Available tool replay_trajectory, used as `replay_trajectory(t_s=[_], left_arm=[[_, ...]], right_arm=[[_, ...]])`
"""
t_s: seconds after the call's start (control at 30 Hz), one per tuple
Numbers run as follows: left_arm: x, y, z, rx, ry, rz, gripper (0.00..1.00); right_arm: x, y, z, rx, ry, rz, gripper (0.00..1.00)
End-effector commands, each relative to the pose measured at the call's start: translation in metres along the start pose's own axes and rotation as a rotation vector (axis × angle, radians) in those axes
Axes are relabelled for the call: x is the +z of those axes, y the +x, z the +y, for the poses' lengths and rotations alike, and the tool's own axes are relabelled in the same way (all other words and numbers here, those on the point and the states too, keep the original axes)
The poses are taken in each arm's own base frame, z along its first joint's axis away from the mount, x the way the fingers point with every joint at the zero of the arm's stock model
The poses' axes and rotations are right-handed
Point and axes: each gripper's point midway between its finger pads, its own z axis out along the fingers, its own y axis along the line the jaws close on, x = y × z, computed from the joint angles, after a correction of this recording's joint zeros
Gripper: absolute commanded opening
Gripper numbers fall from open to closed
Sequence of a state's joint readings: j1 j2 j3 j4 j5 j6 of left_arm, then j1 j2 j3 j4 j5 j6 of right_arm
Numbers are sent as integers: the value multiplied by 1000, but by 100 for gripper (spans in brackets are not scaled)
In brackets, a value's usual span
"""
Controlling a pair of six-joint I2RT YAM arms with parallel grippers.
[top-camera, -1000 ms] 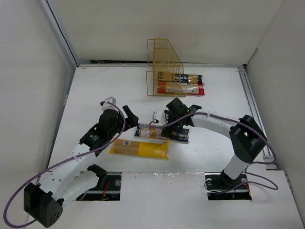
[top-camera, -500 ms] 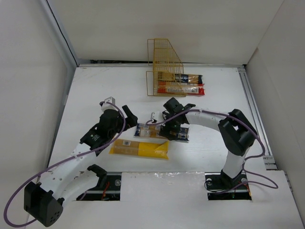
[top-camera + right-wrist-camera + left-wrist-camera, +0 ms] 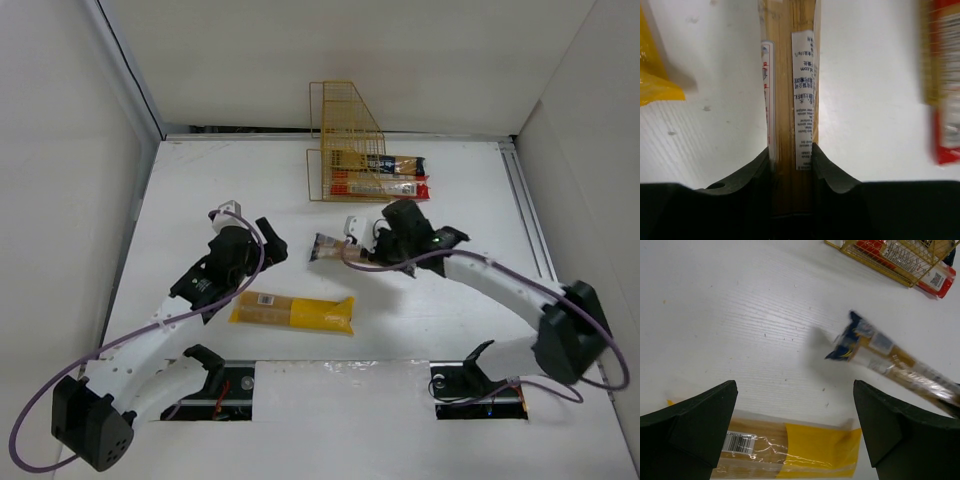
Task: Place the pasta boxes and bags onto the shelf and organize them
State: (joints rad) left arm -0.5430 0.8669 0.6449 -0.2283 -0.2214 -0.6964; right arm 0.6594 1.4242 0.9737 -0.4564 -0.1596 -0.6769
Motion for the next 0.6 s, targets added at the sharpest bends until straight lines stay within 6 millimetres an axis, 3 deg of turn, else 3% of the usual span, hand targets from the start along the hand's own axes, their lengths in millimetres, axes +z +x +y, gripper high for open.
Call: replay_trajectory(t_s=[0.0,0.1,0.13,0.17,0.37,0.43,0.57], left_arm=[[-5,-27,-14,-8,23,-77,100],[-4,-29,-15,-8,15,-82,100],[-2,-28,-14,-5,9,-76,100],[-2,-28,-14,-5,9,-76,100],[-2,-36,-19,2,9,-90,100],[-3,-41,-21,8,8,-103,100],[-2,-50,-29,13,21,-118,100]], right_arm=[[-104,-83,-83,-40,428,-312,0],[-157,-88,-105,-43,575,-401,0],[-170,-76,-118,0,637,-380,0],[-192,-79,-129,22,709,-418,0],[-263,-60,-180,35,934,-410,0],[-275,-59,-199,8,966,-402,0],[-272,-51,-236,-67,927,-403,0]])
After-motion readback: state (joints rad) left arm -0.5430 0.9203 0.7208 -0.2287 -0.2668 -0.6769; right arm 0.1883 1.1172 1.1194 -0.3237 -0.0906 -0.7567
